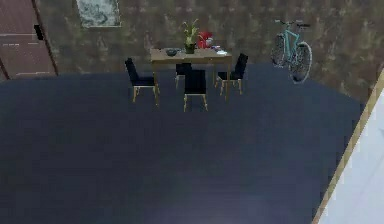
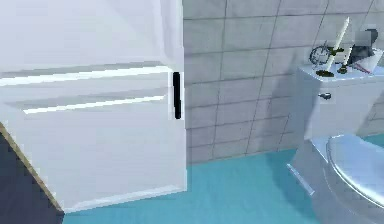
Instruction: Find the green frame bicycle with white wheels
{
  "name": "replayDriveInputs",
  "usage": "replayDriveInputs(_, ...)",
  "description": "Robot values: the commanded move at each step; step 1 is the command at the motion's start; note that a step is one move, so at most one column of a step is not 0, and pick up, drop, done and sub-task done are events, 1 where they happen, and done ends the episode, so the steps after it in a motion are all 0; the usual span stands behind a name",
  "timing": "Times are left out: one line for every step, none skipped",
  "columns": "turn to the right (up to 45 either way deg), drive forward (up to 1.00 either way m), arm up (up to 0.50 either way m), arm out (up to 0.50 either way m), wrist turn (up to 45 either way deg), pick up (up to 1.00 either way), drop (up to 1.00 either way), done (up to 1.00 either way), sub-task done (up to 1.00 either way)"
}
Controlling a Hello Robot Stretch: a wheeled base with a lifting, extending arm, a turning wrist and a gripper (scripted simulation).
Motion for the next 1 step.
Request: replayDriveInputs(0.0,1.00,0.00,0.00,0.0,0.00,0.00,0.00,0.00)
